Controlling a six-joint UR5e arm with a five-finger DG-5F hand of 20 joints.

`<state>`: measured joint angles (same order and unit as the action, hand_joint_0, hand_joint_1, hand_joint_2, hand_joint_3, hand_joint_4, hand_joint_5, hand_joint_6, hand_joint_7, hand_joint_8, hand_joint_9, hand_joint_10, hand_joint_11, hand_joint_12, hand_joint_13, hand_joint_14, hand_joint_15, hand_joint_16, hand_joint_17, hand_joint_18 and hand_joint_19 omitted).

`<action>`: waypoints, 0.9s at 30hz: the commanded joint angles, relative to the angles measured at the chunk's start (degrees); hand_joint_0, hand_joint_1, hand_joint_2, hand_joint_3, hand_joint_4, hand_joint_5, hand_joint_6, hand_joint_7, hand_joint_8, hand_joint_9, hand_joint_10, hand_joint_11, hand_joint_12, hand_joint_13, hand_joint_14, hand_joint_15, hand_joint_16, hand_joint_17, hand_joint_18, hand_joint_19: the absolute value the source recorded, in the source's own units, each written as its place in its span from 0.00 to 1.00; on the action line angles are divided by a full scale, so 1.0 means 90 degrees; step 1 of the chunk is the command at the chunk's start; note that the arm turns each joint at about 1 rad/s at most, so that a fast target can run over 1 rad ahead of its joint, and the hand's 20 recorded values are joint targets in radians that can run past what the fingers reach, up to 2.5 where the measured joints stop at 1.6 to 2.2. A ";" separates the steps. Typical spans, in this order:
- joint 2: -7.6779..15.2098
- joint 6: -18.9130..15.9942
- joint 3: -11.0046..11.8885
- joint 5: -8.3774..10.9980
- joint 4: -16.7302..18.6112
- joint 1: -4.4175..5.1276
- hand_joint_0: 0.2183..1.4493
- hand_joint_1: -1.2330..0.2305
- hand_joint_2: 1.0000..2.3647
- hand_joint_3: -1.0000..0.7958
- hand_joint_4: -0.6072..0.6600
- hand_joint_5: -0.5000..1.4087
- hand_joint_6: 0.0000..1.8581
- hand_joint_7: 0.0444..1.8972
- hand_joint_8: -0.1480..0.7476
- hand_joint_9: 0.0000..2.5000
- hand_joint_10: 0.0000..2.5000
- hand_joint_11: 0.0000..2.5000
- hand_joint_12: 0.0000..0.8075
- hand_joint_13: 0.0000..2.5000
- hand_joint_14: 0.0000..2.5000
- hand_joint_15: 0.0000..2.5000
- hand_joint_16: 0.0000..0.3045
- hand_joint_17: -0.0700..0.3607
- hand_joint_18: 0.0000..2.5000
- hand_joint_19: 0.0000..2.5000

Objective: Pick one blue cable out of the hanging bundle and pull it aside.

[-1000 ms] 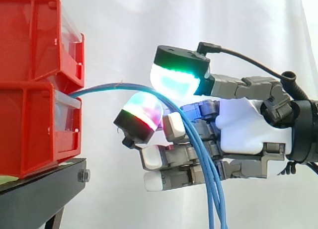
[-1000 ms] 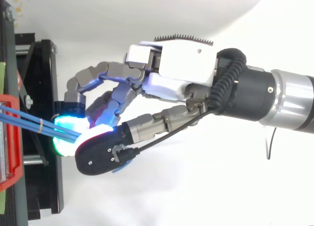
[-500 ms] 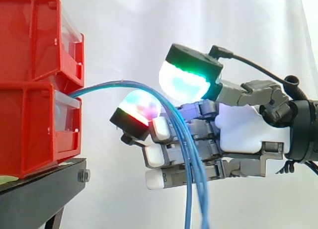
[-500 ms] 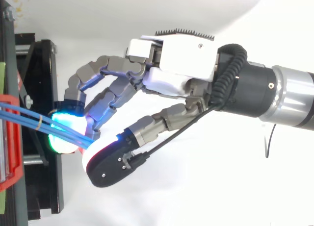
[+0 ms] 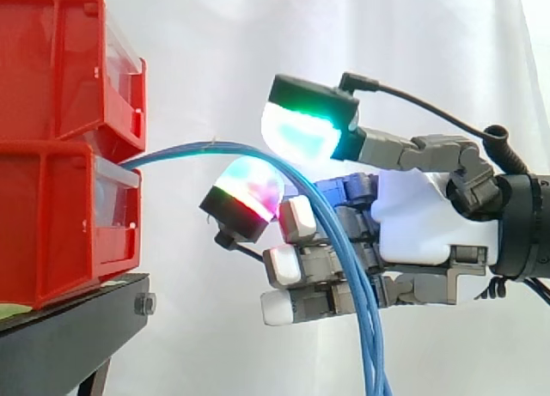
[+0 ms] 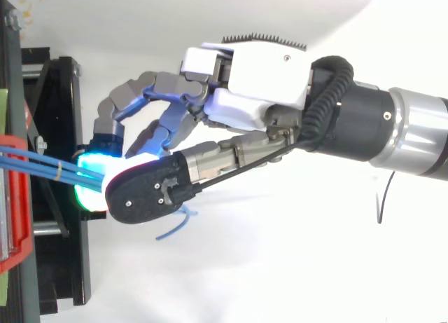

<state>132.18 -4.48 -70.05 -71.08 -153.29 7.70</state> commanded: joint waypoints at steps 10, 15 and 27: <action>0.0001 0.0264 0.0000 -0.0022 -0.0067 -0.0093 0.53 0.25 0.00 0.28 0.28 0.17 0.51 0.68 0.48 0.47 0.01 0.29 0.42 0.39 0.01 0.24 0.13 0.38 0.29 0.26; 0.0001 0.0401 0.0000 -0.0032 -0.0194 -0.0181 0.47 0.24 0.00 0.28 0.29 0.17 0.52 0.63 0.47 0.48 0.01 0.29 0.40 0.40 0.01 0.24 0.13 0.37 0.32 0.23; 0.0001 0.0537 0.0000 -0.0149 -0.0262 -0.0269 0.24 0.19 0.00 0.28 0.45 0.18 0.51 0.47 0.48 0.46 0.01 0.29 0.44 0.41 0.01 0.25 0.14 0.39 0.33 0.23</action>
<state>132.12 0.27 -70.05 -72.20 -155.60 5.32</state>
